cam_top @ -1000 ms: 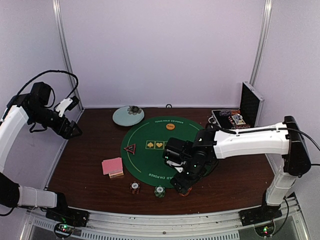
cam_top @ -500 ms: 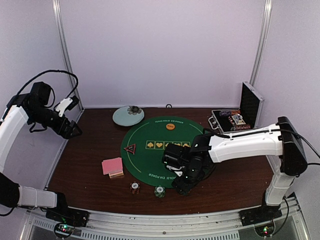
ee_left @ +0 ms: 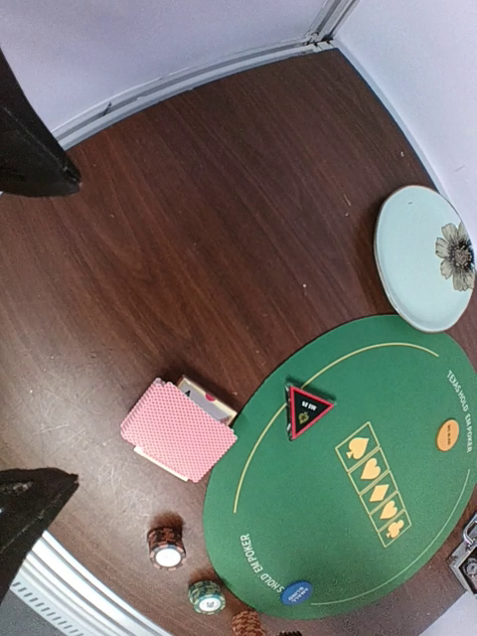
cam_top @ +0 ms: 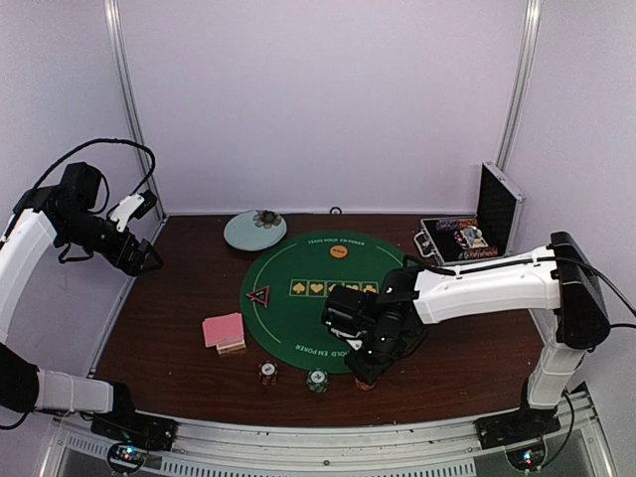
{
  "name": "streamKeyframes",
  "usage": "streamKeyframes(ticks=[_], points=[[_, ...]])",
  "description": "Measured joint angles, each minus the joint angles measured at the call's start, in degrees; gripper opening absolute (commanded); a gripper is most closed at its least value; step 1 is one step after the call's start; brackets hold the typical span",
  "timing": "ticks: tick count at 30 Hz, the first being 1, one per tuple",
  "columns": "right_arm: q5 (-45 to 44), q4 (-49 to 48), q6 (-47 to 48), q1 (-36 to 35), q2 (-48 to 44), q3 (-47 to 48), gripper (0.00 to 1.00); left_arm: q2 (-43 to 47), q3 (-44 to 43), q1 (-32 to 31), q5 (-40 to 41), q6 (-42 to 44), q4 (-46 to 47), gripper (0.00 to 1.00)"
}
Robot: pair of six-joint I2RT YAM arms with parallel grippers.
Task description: Distribute texas hold em gaming equipment
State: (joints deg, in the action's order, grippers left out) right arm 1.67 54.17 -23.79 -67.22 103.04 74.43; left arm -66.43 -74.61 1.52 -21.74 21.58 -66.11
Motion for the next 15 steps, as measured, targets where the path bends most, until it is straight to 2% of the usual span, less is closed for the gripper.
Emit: streamKeyframes(ticks=[4,15], points=[[-0.2,0.0,-0.2,0.0,0.0,0.0,0.38,0.0,0.0,0.0,0.0,0.0,0.0,0.98],[-0.5,0.6,0.0,0.0,0.0,0.3,0.24,0.0,0.0,0.0,-0.2,0.0,0.0,0.97]])
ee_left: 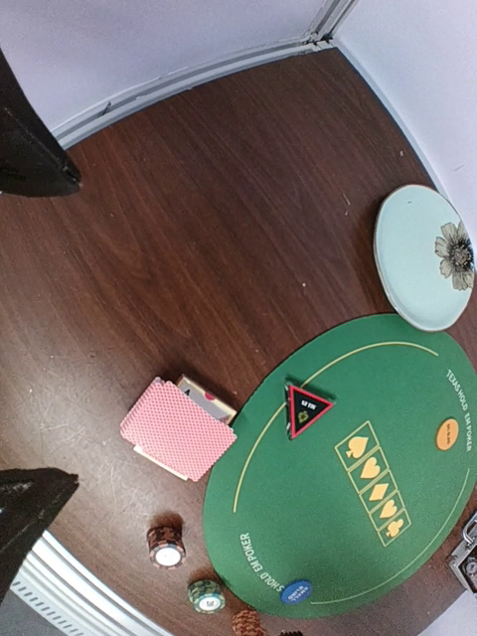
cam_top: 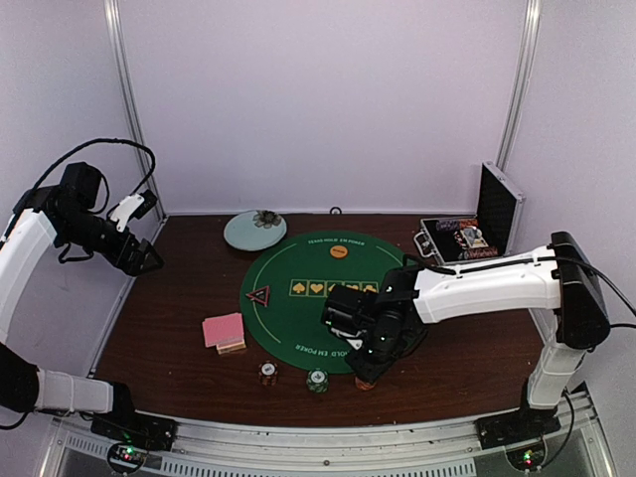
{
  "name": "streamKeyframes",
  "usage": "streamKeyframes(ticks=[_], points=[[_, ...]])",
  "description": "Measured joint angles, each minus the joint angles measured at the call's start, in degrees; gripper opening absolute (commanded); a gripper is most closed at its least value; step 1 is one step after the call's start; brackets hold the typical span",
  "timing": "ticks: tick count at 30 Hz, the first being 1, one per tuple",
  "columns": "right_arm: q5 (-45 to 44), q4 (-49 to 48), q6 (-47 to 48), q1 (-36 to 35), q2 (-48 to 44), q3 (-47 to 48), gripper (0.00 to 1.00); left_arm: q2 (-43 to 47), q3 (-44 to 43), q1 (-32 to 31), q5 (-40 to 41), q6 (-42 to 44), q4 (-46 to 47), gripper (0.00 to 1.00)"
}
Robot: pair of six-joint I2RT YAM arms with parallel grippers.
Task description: Distribute texas hold em gaming equipment
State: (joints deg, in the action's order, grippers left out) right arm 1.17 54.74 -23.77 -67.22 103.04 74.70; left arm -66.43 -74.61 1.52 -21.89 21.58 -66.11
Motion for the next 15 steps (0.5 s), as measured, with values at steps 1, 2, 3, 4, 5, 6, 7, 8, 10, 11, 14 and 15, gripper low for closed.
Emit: streamKeyframes(ticks=[1,2,3,4,5,6,7,8,10,11,14,15], points=[[-0.1,0.2,0.0,0.0,0.0,0.2,0.23,0.0,0.0,0.0,0.0,0.0,0.0,0.97],[-0.2,0.4,0.0,0.0,0.0,0.4,0.22,0.0,0.0,0.0,0.0,0.0,0.0,0.98],[-0.2,0.7,0.0,0.0,0.0,0.7,0.21,0.0,0.0,0.0,0.0,0.0,0.0,0.98],[-0.3,1.1,0.1,0.0,0.0,1.1,0.19,0.0,0.0,0.0,0.0,0.0,0.0,0.98],[-0.4,1.3,0.1,0.0,0.0,1.5,0.17,0.0,0.0,0.0,0.0,0.0,0.0,0.98],[-0.6,1.5,0.2,0.0,0.0,2.0,0.16,0.0,0.0,0.0,0.0,0.0,0.0,0.98],[-0.8,1.7,0.2,0.0,0.0,2.4,0.15,0.0,0.0,0.0,0.0,0.0,0.0,0.98],[-1.0,2.0,0.4,0.0,0.0,2.9,0.14,0.0,0.0,0.0,0.0,0.0,0.0,0.98],[-1.2,2.6,0.6,0.0,0.0,3.8,0.13,0.0,0.0,0.0,0.0,0.0,0.0,0.97],[-1.4,2.9,0.7,0.0,0.0,4.3,0.13,0.0,0.0,0.0,0.0,0.0,0.0,0.98],[-1.9,4.3,1.2,0.5,0.0,6.6,0.13,0.0,0.0,0.0,0.0,0.0,0.0,0.98],[-2.0,4.6,1.4,0.7,0.0,7.6,0.13,0.0,0.0,0.0,0.0,0.0,0.0,0.98]])
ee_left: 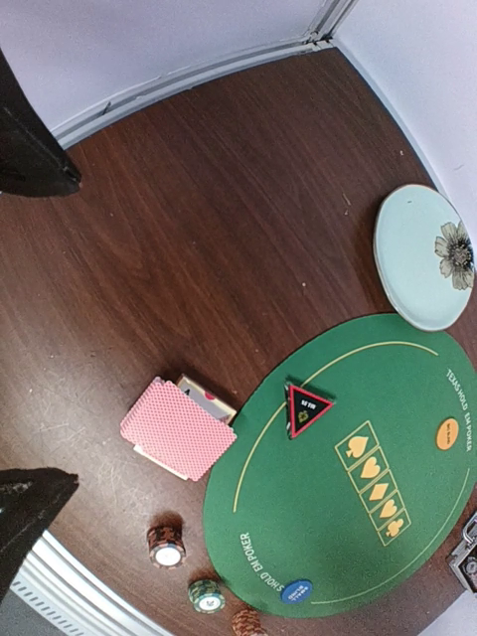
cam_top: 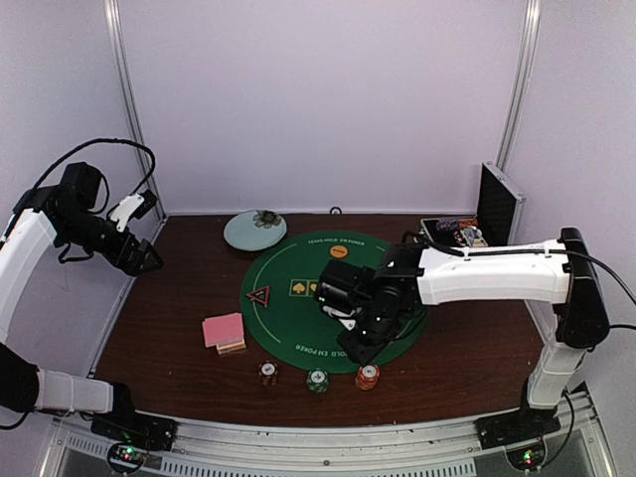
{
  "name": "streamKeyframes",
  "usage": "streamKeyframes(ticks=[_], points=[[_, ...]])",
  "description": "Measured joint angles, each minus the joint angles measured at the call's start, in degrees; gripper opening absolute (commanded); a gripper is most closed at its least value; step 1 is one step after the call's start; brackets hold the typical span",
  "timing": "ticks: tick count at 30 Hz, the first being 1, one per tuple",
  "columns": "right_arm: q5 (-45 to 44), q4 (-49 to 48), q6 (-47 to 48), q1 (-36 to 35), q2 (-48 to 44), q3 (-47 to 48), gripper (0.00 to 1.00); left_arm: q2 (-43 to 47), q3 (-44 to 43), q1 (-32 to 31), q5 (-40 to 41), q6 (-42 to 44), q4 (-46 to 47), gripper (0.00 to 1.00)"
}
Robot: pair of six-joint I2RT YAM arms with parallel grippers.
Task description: Distribute texas hold em gaming equipment
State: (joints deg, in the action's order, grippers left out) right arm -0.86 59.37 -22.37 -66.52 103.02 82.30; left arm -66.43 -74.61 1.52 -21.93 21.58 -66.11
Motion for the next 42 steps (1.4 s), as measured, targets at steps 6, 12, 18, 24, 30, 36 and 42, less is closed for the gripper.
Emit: streamKeyframes(ticks=[6,12,18,24,30,36,42], points=[[-1.6,2.7,2.0,5.7,1.8,11.6,0.13,0.0,-0.1,0.0,0.0,0.0,0.0,0.98],[-3.7,3.3,4.7,14.3,10.1,26.5,0.12,0.0,-0.1,0.0,-0.1,0.0,0.0,0.98],[-4.4,2.6,6.6,21.7,22.4,38.8,0.12,0.0,-0.1,0.0,-0.4,0.0,0.0,0.98],[-4.6,2.8,8.1,26.5,33.7,49.6,0.13,0.0,-0.1,0.0,-1.0,0.0,0.0,0.98],[-4.3,2.3,9.0,29.0,39.0,54.2,0.14,-0.1,-0.1,0.0,-1.3,0.0,0.0,0.98],[-4.0,0.7,9.1,31.1,41.9,55.5,0.15,-0.5,-0.1,0.0,-1.5,0.0,0.0,0.98],[-3.8,-0.7,9.4,32.5,45.2,57.4,0.16,-0.9,-0.1,0.0,-1.9,0.0,0.0,0.98]])
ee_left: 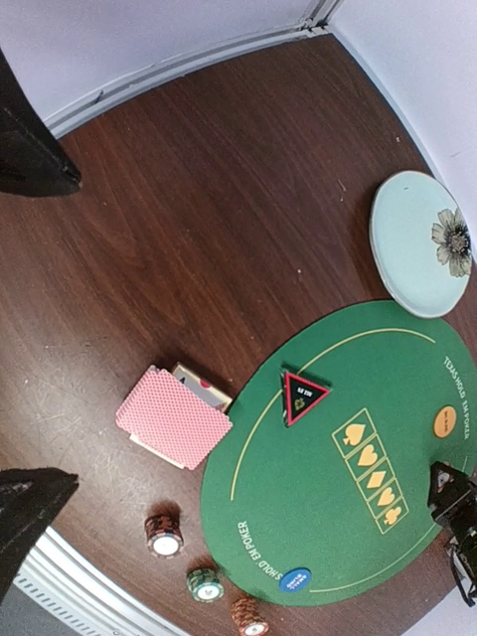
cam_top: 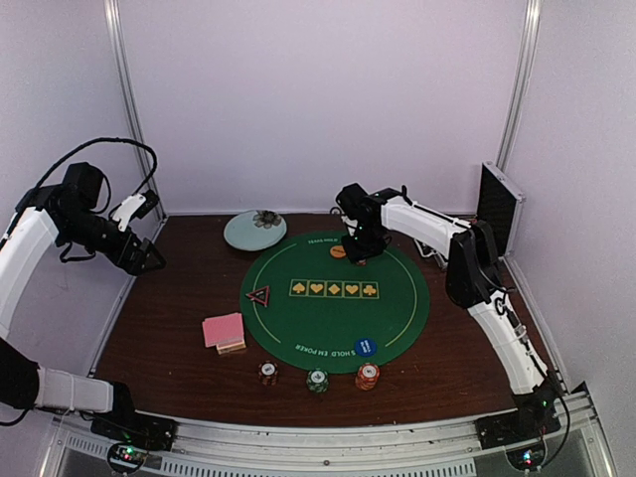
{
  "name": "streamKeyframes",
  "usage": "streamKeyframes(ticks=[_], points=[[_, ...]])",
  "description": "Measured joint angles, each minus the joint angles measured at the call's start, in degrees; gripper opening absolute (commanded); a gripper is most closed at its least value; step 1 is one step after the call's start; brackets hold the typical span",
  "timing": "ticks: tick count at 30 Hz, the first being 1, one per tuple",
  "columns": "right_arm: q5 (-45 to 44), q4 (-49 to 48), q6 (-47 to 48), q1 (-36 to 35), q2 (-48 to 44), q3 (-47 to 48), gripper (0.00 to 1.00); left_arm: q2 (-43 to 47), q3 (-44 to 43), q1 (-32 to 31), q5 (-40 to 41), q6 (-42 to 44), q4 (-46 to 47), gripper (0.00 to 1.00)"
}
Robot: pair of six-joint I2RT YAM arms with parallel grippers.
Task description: Distribute texas hold em gaming equipment
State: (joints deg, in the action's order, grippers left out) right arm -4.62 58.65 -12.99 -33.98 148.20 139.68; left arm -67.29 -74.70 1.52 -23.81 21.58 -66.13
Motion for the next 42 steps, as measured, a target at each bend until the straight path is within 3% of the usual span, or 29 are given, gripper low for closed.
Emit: streamKeyframes(ticks=[4,8,12,16,26,33,40,42], points=[[0.4,-0.6,0.2,0.5,1.4,0.9,0.18,0.0,0.0,0.0,-0.1,0.0,0.0,0.98],[0.8,-1.2,0.4,0.7,2.7,1.5,0.28,0.0,0.0,0.0,-0.2,0.0,0.0,0.98],[1.2,-1.7,0.6,0.7,3.6,2.5,0.55,0.0,0.0,0.0,-0.3,0.0,0.0,0.98],[1.5,-1.9,0.9,1.0,4.1,3.5,0.69,0.0,0.0,0.0,-0.3,0.0,0.0,0.98],[2.2,-1.7,0.9,1.1,3.0,3.8,0.74,0.1,0.0,0.0,-0.5,0.0,0.0,0.98],[0.1,-2.2,0.5,-2.4,-13.1,-10.1,0.89,0.2,0.0,0.0,-0.4,0.0,0.0,0.98],[-2.0,-4.8,-3.5,-17.2,-35.6,-32.6,0.94,0.5,0.0,0.0,-0.4,0.1,-0.1,0.98],[-1.9,-4.4,-4.7,-20.2,-37.4,-35.7,0.95,0.7,0.0,0.0,-0.4,0.2,-0.2,0.98]])
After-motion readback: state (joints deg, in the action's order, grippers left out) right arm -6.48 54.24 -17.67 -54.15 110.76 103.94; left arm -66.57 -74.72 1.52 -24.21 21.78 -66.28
